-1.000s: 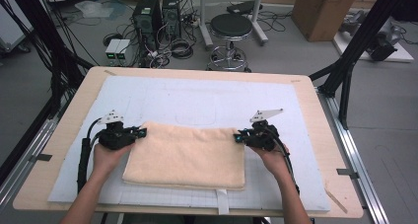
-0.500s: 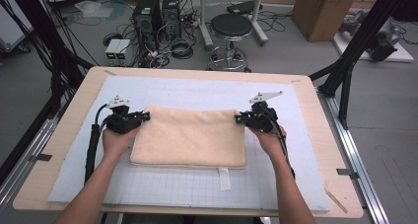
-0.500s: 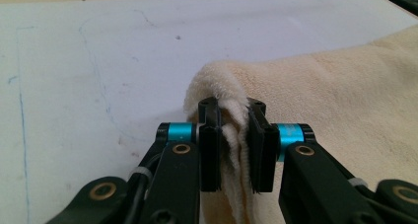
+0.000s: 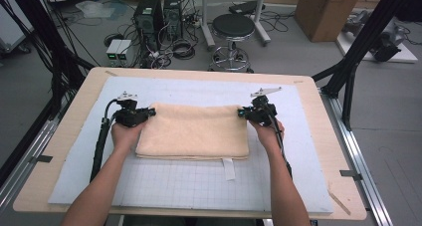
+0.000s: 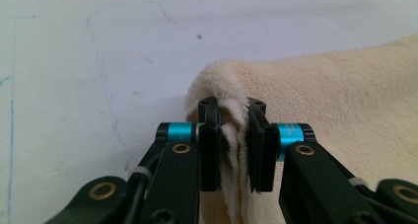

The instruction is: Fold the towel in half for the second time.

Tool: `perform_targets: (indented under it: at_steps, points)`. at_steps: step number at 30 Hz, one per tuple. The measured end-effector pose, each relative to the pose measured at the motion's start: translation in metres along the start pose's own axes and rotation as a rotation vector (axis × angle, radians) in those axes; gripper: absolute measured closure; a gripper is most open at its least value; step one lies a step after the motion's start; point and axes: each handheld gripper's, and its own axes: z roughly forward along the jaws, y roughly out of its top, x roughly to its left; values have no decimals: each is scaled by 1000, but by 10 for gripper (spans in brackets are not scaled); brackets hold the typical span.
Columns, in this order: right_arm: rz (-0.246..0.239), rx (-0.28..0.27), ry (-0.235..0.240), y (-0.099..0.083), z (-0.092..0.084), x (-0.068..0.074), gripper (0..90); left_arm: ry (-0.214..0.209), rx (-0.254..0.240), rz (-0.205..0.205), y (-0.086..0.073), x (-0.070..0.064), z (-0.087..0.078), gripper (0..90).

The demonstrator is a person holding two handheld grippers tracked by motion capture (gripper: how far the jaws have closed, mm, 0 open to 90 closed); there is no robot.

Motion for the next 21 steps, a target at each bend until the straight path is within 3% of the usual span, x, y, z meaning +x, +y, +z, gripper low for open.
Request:
perform_targets:
  at_steps: [2,3,5,7,10,16,21]
  points:
    - [-9,15,-39,-2,4,-1,677,1,-9,2,1,3,-3,682]
    - [13,7,-38,-3,4,-3,655,3,-21,6,1,4,-5,642]
    - [31,-16,-28,-4,-1,-6,620,2,-37,16,3,6,-12,596]
    - [37,-46,-14,-3,-6,-7,624,-25,-58,11,4,6,-17,584]
    - [25,-66,29,-1,-10,-2,668,-53,-48,60,3,-1,-21,607]
    - [-30,6,38,-2,3,11,693,-71,2,108,-10,-6,-19,622]
    - [-7,38,42,-8,13,10,697,-85,34,130,-14,-7,-15,630]
